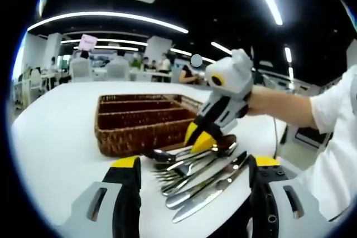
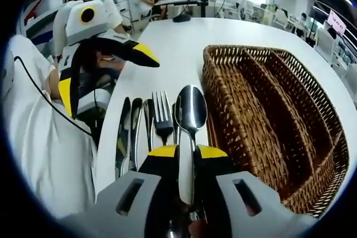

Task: Arrange the knives, forks, and spoons in their matching storage slots by inserting each utensil handle-first until every utensil is classified and aligned in the correct compartment

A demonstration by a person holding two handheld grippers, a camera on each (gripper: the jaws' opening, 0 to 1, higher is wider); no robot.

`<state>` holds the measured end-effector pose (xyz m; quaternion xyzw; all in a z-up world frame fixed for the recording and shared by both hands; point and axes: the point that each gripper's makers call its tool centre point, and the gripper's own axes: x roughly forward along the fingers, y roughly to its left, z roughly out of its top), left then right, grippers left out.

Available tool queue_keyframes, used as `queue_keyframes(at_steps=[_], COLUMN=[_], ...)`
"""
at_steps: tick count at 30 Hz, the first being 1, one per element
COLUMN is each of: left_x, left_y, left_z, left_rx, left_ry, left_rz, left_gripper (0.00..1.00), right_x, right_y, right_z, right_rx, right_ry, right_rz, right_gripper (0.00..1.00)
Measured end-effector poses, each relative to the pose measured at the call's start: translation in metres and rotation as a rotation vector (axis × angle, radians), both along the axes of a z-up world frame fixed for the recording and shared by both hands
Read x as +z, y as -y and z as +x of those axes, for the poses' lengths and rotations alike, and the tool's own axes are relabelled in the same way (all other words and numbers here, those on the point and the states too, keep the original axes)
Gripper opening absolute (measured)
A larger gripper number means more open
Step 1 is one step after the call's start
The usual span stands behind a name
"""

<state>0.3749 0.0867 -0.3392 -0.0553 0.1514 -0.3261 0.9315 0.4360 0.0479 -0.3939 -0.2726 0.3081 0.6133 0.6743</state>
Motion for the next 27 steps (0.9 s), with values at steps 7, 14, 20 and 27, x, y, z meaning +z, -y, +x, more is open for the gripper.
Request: queue_keyframes(at_steps=[7,14,20,27], left_x=[-0.002,-0.005,-0.005,-0.006], left_y=[-0.002,-0.006,-0.008,-0.009], left_z=[0.001,0.003,0.003,0.004], left_rx=[0.002,0.002,0.005,0.005], left_ry=[-0.006,-0.012,-0.013,-0.017], left_rz=[-0.003,-0.001,-0.002,-0.002], left_gripper=[0.79,0.78,0.78,0.78], right_x=[-0.005,-0.010,-0.014,-0.014], right_y=[0.001,0.003,0.002,0.002], right_z=[0.004,0.007,0.007,0.009], right_rx=[0.012,0.029,0.050,0.045], right_ry=[0.013,0.020,0.031,0.033], right_rz=[-0.050,-0.096,-0.133,-0.145], right_gripper=[0.10,0.08,0.08,0.08])
